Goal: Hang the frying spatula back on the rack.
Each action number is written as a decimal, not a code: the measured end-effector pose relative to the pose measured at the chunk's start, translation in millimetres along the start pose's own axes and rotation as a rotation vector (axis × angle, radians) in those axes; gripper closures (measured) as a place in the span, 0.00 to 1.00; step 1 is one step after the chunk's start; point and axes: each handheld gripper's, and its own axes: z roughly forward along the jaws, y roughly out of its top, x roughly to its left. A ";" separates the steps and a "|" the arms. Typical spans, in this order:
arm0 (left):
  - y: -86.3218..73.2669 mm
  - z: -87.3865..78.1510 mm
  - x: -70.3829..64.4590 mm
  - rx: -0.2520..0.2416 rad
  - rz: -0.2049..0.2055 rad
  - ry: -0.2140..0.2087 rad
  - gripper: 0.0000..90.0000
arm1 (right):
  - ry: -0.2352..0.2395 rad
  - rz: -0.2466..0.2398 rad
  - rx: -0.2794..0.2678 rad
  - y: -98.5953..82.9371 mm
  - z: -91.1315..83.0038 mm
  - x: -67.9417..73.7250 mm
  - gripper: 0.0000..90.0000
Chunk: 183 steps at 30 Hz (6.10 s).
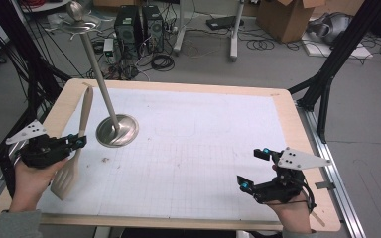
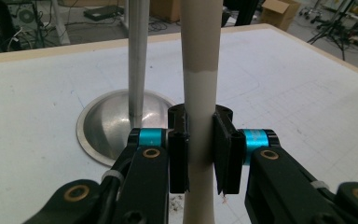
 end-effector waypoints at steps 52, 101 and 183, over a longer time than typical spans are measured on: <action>86.0 -47.5 38.2 -0.159 0.022 -0.057 0.86 | -0.002 0.017 0.015 -3.6 0.6 -1.0 0.02; 106.7 -30.3 46.5 -0.166 -0.038 -0.131 0.86 | -0.012 0.036 0.005 -7.8 -6.2 -6.3 0.02; 108.4 -7.1 24.1 -0.227 0.089 0.028 0.32 | -0.008 0.034 0.011 -8.4 -6.1 -4.6 0.02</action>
